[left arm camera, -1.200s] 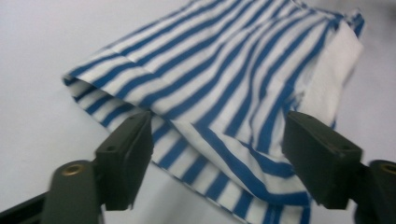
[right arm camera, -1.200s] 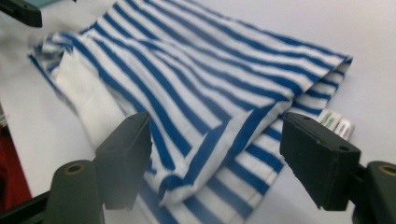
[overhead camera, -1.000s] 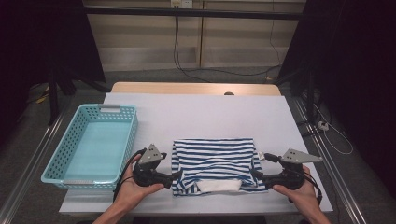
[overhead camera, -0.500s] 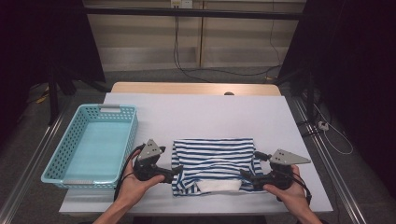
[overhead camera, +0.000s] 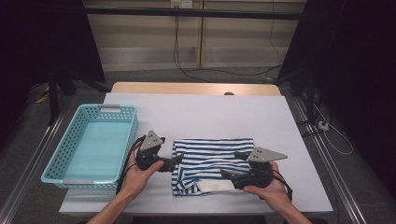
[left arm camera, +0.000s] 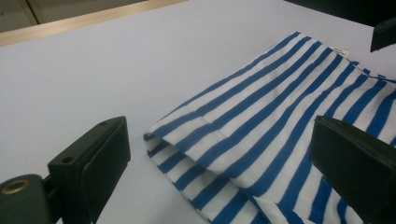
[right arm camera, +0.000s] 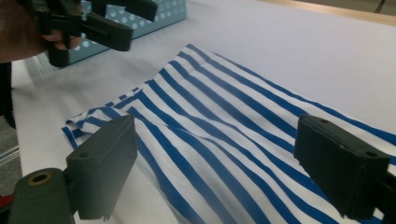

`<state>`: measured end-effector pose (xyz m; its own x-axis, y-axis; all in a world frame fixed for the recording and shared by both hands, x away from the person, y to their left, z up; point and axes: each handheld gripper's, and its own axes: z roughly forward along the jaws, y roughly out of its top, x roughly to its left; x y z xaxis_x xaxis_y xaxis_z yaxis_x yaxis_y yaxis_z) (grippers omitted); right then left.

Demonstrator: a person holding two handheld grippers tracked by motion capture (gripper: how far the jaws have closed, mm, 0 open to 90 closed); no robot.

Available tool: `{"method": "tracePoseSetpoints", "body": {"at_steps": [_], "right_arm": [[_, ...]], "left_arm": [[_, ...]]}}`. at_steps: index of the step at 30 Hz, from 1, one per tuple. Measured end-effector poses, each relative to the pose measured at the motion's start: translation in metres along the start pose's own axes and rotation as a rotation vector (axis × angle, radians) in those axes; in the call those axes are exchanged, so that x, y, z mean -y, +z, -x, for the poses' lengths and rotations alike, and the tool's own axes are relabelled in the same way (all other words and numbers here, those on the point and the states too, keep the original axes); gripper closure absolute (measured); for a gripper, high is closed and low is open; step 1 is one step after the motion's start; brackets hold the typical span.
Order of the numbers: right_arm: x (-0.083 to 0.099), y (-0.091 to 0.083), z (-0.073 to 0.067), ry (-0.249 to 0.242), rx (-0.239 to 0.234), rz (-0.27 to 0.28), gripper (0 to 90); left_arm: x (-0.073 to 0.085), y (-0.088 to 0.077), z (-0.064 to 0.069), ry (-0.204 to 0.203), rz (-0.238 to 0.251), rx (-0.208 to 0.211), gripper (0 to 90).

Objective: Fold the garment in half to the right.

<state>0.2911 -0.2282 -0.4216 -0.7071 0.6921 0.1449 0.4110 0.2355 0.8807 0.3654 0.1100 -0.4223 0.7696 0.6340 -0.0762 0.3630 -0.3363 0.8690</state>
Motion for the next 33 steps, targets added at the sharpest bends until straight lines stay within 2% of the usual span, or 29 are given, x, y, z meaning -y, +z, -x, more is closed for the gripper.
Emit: {"method": "tracePoseSetpoints", "body": {"at_steps": [1,2,6,8,11,15,16,18,21,25,27,33], "right_arm": [[-0.002,0.004,-0.002,-0.005,-0.01,-0.005,13.3],[-0.003,0.008,-0.005,-0.006,-0.018,-0.01,13.4],[-0.007,0.02,-0.012,-0.015,-0.05,-0.034,14.7],[-0.01,0.026,-0.017,-0.02,-0.068,-0.045,15.0],[-0.014,0.035,-0.024,-0.052,-0.09,-0.064,16.8],[-0.016,0.043,-0.033,-0.071,-0.118,-0.087,19.2],[-0.017,0.045,-0.035,-0.079,-0.126,-0.09,19.4],[-0.017,0.05,-0.038,-0.084,-0.138,-0.101,21.0],[-0.02,0.057,-0.044,-0.099,-0.153,-0.123,24.6],[-0.025,0.065,-0.054,-0.135,-0.187,-0.15,31.9],[-0.025,0.07,-0.058,-0.156,-0.203,-0.172,37.1],[-0.024,0.081,-0.068,-0.158,-0.254,-0.222,47.8]], "left_arm": [[0.0,0.002,-0.001,-0.012,0.008,0.0,5.7],[-0.002,0.003,-0.003,-0.005,-0.006,-0.005,5.7],[-0.007,0.009,-0.006,-0.014,-0.003,-0.011,5.7],[-0.01,0.011,-0.008,-0.004,-0.006,-0.016,5.7],[-0.015,0.018,-0.011,-0.008,-0.013,-0.025,5.8],[-0.018,0.022,-0.014,-0.01,-0.014,-0.036,6.1],[-0.02,0.024,-0.018,-0.007,-0.043,-0.037,6.1],[-0.02,0.027,-0.021,-0.001,-0.054,-0.037,6.1],[-0.021,0.032,-0.023,-0.001,-0.08,-0.039,6.3],[-0.021,0.038,-0.025,0.009,-0.079,-0.024,6.2],[-0.022,0.042,-0.026,0.018,-0.109,-0.049,6.3],[-0.023,0.052,-0.027,-0.024,-0.121,-0.068,10.6]]}}
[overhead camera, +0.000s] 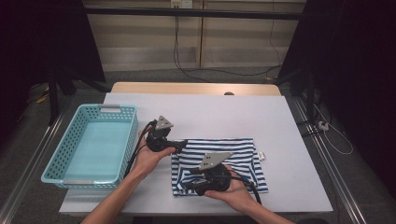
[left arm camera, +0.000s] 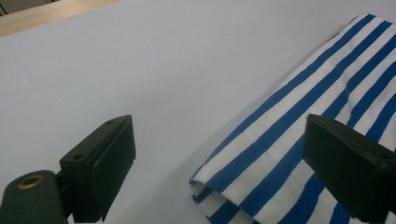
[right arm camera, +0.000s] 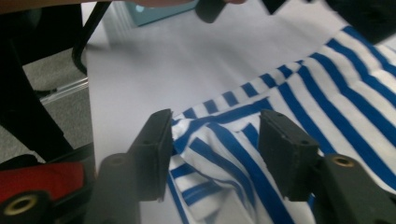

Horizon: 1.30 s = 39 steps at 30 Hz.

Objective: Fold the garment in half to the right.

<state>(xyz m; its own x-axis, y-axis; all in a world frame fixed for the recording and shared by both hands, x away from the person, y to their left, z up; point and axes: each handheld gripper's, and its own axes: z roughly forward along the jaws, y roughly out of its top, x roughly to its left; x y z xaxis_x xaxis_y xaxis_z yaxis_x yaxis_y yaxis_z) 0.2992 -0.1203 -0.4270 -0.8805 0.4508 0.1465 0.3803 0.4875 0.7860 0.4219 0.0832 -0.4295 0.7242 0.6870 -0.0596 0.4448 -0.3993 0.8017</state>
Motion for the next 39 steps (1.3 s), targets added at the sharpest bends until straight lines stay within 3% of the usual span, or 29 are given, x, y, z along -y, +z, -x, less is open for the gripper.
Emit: {"method": "tracePoseSetpoints", "body": {"at_steps": [1,7,9,12,14,15,17,20,21,22,27,32,34,38,39], "right_arm": [[-0.001,0.003,-0.001,-0.002,-0.009,-0.004,49.4],[-0.01,0.017,-0.013,-0.034,-0.02,-0.035,53.6],[-0.011,0.024,-0.013,-0.032,-0.02,-0.051,54.3],[-0.006,0.03,-0.012,-0.037,0.0,-0.095,53.9],[-0.004,0.031,-0.013,-0.014,0.008,-0.105,50.6],[-0.003,0.031,-0.013,-0.012,0.009,-0.11,48.7],[-0.001,0.033,-0.013,-0.034,0.022,-0.126,46.8],[0.002,0.033,-0.014,-0.061,0.035,-0.13,54.1],[0.003,0.033,-0.016,-0.043,0.035,-0.129,58.4],[0.003,0.032,-0.014,-0.062,0.038,-0.126,60.8],[0.004,0.03,-0.016,-0.056,0.038,-0.134,67.0],[0.005,0.029,-0.016,-0.061,0.051,-0.129,74.4],[0.005,0.029,-0.017,-0.053,0.056,-0.127,78.0],[0.006,0.029,-0.016,-0.048,0.049,-0.126,78.5],[0.006,0.029,-0.016,-0.051,0.047,-0.125,78.0]], "left_arm": [[0.0,0.0,-0.001,0.019,-0.004,-0.008,13.5],[0.0,0.006,-0.009,0.014,-0.022,-0.04,25.8],[0.001,0.008,-0.013,-0.009,-0.033,-0.044,26.4],[0.003,0.009,-0.016,0.002,-0.066,-0.037,26.8],[0.004,0.01,-0.016,0.012,-0.077,-0.037,25.4],[0.005,0.013,-0.014,-0.025,-0.057,-0.041,23.9],[0.006,0.014,-0.014,-0.004,-0.089,-0.04,22.3],[0.008,0.017,-0.012,-0.022,-0.094,-0.022,19.3],[0.008,0.017,-0.012,-0.007,-0.102,-0.021,19.4],[0.008,0.018,-0.011,-0.025,-0.1,-0.017,20.2],[0.01,0.019,-0.011,-0.047,-0.104,-0.015,34.4],[0.012,0.021,-0.011,-0.035,-0.112,-0.017,32.9],[0.014,0.023,-0.013,-0.054,-0.129,-0.014,29.7],[0.015,0.023,-0.012,-0.06,-0.125,-0.011,29.5],[0.015,0.022,-0.012,-0.041,-0.136,-0.012,31.3]]}}
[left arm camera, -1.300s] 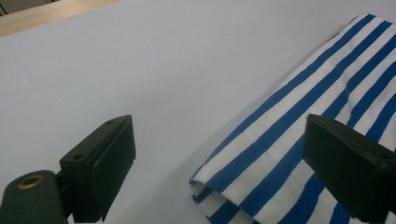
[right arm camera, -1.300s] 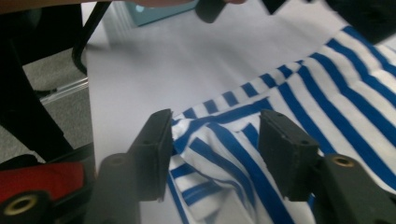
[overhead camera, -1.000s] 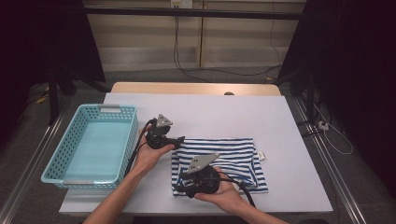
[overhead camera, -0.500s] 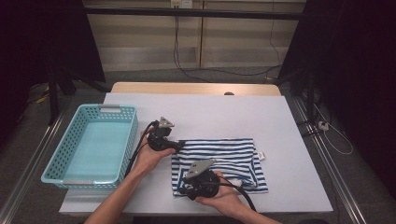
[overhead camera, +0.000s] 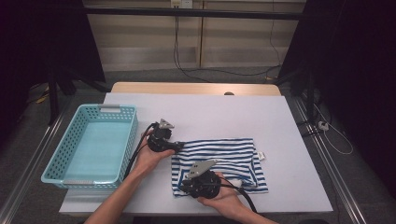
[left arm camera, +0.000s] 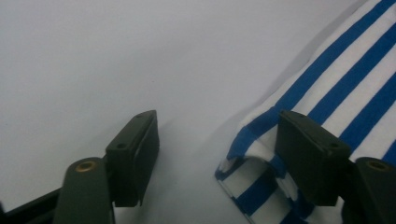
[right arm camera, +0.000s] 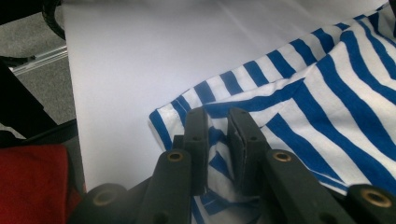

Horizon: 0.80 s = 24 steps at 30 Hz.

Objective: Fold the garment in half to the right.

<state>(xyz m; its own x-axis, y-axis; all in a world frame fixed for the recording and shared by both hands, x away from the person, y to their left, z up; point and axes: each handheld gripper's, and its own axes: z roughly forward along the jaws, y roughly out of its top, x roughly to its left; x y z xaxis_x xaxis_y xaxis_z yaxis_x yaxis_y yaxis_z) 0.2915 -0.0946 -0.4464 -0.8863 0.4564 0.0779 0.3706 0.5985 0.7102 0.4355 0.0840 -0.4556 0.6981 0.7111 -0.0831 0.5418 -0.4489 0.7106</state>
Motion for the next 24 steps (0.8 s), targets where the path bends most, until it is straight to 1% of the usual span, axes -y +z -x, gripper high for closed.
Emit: {"method": "tracePoseSetpoints", "body": {"at_steps": [1,2,3,4,5,6,7,8,9,10,11,12,13,14,15,16,17,18,19,20,21,22,23,24], "right_arm": [[0.0,0.0,-0.001,0.016,0.001,-0.002,76.7],[0.0,0.0,0.0,0.017,0.003,-0.002,73.7],[0.0,-0.001,0.001,0.024,-0.001,0.0,70.7],[0.0,-0.002,0.0,0.04,-0.01,0.008,67.4],[-0.001,-0.003,0.0,0.042,-0.01,0.009,65.4],[0.0,-0.004,0.001,0.042,-0.008,0.014,63.5],[-0.001,-0.005,0.0,0.046,-0.007,0.018,60.9],[-0.001,-0.007,0.0,0.036,-0.003,0.022,58.2],[-0.001,-0.008,0.0,0.047,0.0,0.026,56.9],[-0.001,-0.008,-0.001,0.064,-0.012,0.029,55.8],[0.0,-0.008,0.0,0.05,-0.011,0.022,53.5],[-0.001,-0.007,-0.002,0.067,-0.028,0.019,52.3],[0.0,-0.005,-0.002,0.059,-0.024,0.018,52.2],[0.0,-0.004,-0.002,0.054,-0.014,0.009,52.0],[-0.001,-0.002,-0.003,0.057,-0.026,0.013,50.8],[-0.001,0.0,-0.004,0.052,-0.033,0.016,49.8],[-0.001,0.002,-0.004,0.036,-0.029,0.007,48.7],[-0.001,0.002,-0.005,0.042,-0.022,0.002,47.9],[-0.001,0.004,-0.005,0.029,-0.028,0.009,46.9],[-0.002,0.004,-0.007,0.046,-0.022,0.001,46.4],[-0.002,0.005,-0.007,0.041,-0.022,0.01,46.1],[-0.003,0.006,-0.009,0.042,-0.019,0.006,46.0],[-0.003,0.007,-0.009,0.038,-0.026,0.014,45.8],[-0.004,0.008,-0.01,0.036,-0.016,0.007,45.4]], "left_arm": [[0.0,0.0,0.0,0.0,0.0,0.0,34.7],[0.0,0.0,0.0,0.043,-0.008,0.018,37.1],[0.0,-0.002,0.003,0.037,-0.013,0.008,40.5],[0.0,-0.002,0.004,0.033,-0.009,0.042,52.9],[0.0,-0.003,0.004,0.043,-0.012,0.061,65.4],[0.001,-0.003,0.005,0.049,-0.007,0.068,74.0],[0.0,-0.003,0.006,0.045,-0.006,0.07,82.5],[-0.001,-0.003,0.006,0.046,-0.016,0.069,85.8],[-0.001,-0.002,0.005,0.036,-0.007,0.08,86.6],[-0.001,-0.002,0.005,0.036,-0.007,0.08,86.9],[-0.002,-0.001,0.003,0.006,-0.001,0.073,87.0],[-0.002,0.0,0.002,-0.008,0.012,0.067,87.1],[-0.002,-0.001,0.001,-0.029,0.016,0.068,87.1],[-0.003,-0.001,0.0,-0.035,0.028,0.065,87.2],[-0.003,-0.001,-0.001,-0.044,0.038,0.065,87.2],[-0.003,-0.002,-0.001,-0.05,0.034,0.067,87.2],[-0.003,-0.002,-0.002,-0.048,0.034,0.063,87.2],[-0.003,-0.002,-0.002,-0.046,0.035,0.064,87.2],[-0.003,-0.003,-0.002,-0.047,0.032,0.068,87.2],[-0.003,-0.003,-0.002,-0.049,0.033,0.068,87.3],[-0.003,-0.003,-0.002,-0.049,0.033,0.068,87.2],[-0.003,-0.002,-0.002,-0.049,0.032,0.067,87.2],[-0.003,-0.001,-0.004,-0.053,0.043,0.101,87.2],[-0.003,-0.001,-0.003,-0.061,0.044,0.086,87.2]]}}
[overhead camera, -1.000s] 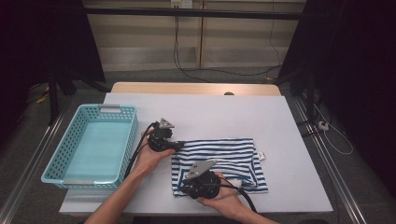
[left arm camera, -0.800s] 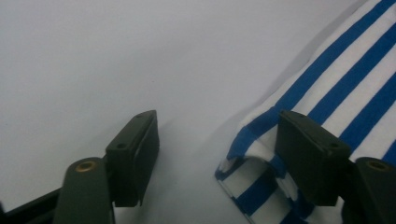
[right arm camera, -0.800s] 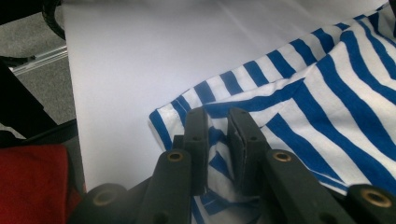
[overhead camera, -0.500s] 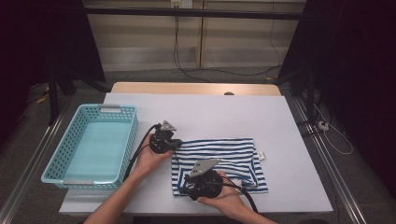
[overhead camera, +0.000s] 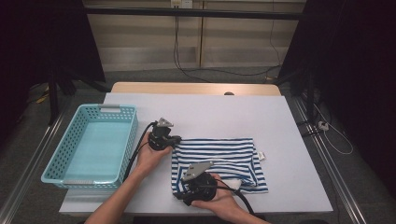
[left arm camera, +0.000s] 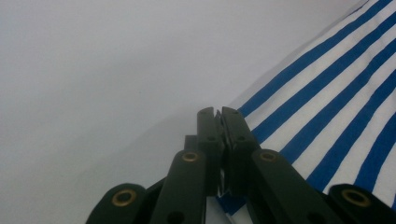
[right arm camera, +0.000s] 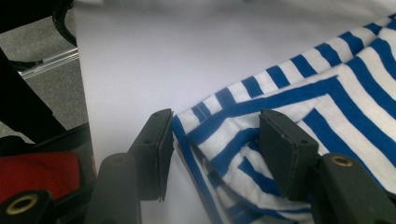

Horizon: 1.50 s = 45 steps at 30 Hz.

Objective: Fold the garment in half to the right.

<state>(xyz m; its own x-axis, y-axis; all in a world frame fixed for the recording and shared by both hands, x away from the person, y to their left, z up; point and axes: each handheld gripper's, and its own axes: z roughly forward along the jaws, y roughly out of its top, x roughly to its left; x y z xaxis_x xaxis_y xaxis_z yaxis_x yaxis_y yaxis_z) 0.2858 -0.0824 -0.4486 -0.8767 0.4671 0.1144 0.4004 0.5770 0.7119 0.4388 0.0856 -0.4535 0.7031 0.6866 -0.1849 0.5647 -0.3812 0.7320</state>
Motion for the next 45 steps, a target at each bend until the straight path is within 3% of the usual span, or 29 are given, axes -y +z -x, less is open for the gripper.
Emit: {"method": "tracePoseSetpoints", "body": {"at_steps": [2,8,9,11,12,13,14,15,16,19,21,24,25,28,29,30,32,35,37,38,40,41,42,45], "right_arm": [[-0.001,0.002,0.0,-0.034,0.006,-0.002,43.2],[-0.001,0.003,-0.005,-0.03,0.021,-0.004,38.9],[-0.001,0.005,-0.007,-0.05,0.024,-0.007,36.5],[-0.002,0.006,-0.01,-0.033,0.039,-0.013,32.3],[-0.003,0.006,-0.012,-0.026,0.034,-0.014,30.0],[-0.002,0.008,-0.012,-0.039,0.035,-0.017,29.4],[-0.003,0.009,-0.013,-0.041,0.051,-0.016,29.5],[-0.004,0.01,-0.014,-0.044,0.055,-0.019,30.4],[-0.004,0.01,-0.014,-0.058,0.066,-0.025,32.5],[-0.004,0.011,-0.016,-0.061,0.097,-0.022,34.9],[-0.004,0.011,-0.017,-0.064,0.103,-0.027,35.5],[-0.004,0.011,-0.017,-0.063,0.113,-0.019,40.1],[-0.004,0.01,-0.017,-0.059,0.122,-0.024,41.3],[-0.004,0.01,-0.016,-0.057,0.125,-0.025,44.7],[-0.005,0.009,-0.016,-0.054,0.124,-0.036,46.3],[-0.005,0.008,-0.016,-0.05,0.127,-0.035,47.5],[-0.004,0.009,-0.014,-0.051,0.127,-0.014,53.7],[-0.004,0.005,-0.011,-0.045,0.129,-0.029,62.5],[-0.004,0.006,-0.01,-0.041,0.145,-0.023,65.9],[-0.004,0.005,-0.011,-0.037,0.146,-0.024,68.1],[-0.004,0.003,-0.011,-0.041,0.176,-0.034,78.2],[-0.004,0.003,-0.01,-0.017,0.173,-0.029,81.1],[-0.003,0.002,-0.008,0.011,0.155,-0.021,82.4],[-0.003,0.0,-0.007,0.026,0.141,-0.017,83.6]], "left_arm": [[-0.001,0.0,0.001,0.003,-0.002,-0.02,87.2],[-0.001,0.0,0.001,-0.001,-0.004,-0.017,87.2],[-0.002,-0.001,0.001,0.013,-0.004,-0.015,87.2],[-0.003,-0.004,-0.001,0.044,-0.025,-0.018,87.2],[-0.003,-0.004,-0.001,0.041,-0.019,-0.018,87.2],[-0.003,-0.003,0.001,0.005,0.005,-0.012,87.2],[-0.003,-0.003,0.0,0.013,0.003,-0.01,87.2],[-0.003,-0.003,0.0,-0.01,0.009,-0.007,87.2],[-0.003,-0.005,-0.002,0.021,-0.012,-0.007,87.2],[-0.004,-0.005,-0.002,0.016,-0.001,-0.007,87.2],[-0.004,-0.005,0.0,-0.019,0.02,-0.006,87.2],[-0.003,-0.005,0.001,-0.036,0.017,-0.003,87.2],[-0.004,-0.007,-0.003,0.023,-0.016,-0.003,87.2],[-0.005,-0.007,-0.004,0.026,-0.008,-0.002,87.2],[-0.004,-0.007,-0.003,0.003,-0.008,-0.003,87.2],[-0.004,-0.007,-0.004,0.004,-0.007,-0.004,87.2],[-0.004,-0.007,-0.003,-0.003,0.001,-0.002,87.2],[-0.004,-0.007,-0.003,-0.007,0.007,0.002,87.2],[-0.005,-0.008,-0.005,0.007,-0.001,0.01,87.3],[-0.005,-0.008,-0.005,-0.015,0.006,0.012,87.3],[-0.005,-0.008,-0.007,-0.006,0.005,0.024,87.3],[-0.005,-0.008,-0.007,-0.032,0.017,0.025,87.3],[-0.005,-0.009,-0.007,-0.022,0.016,0.025,87.3],[-0.006,-0.009,-0.008,-0.033,0.024,0.04,87.3]]}}
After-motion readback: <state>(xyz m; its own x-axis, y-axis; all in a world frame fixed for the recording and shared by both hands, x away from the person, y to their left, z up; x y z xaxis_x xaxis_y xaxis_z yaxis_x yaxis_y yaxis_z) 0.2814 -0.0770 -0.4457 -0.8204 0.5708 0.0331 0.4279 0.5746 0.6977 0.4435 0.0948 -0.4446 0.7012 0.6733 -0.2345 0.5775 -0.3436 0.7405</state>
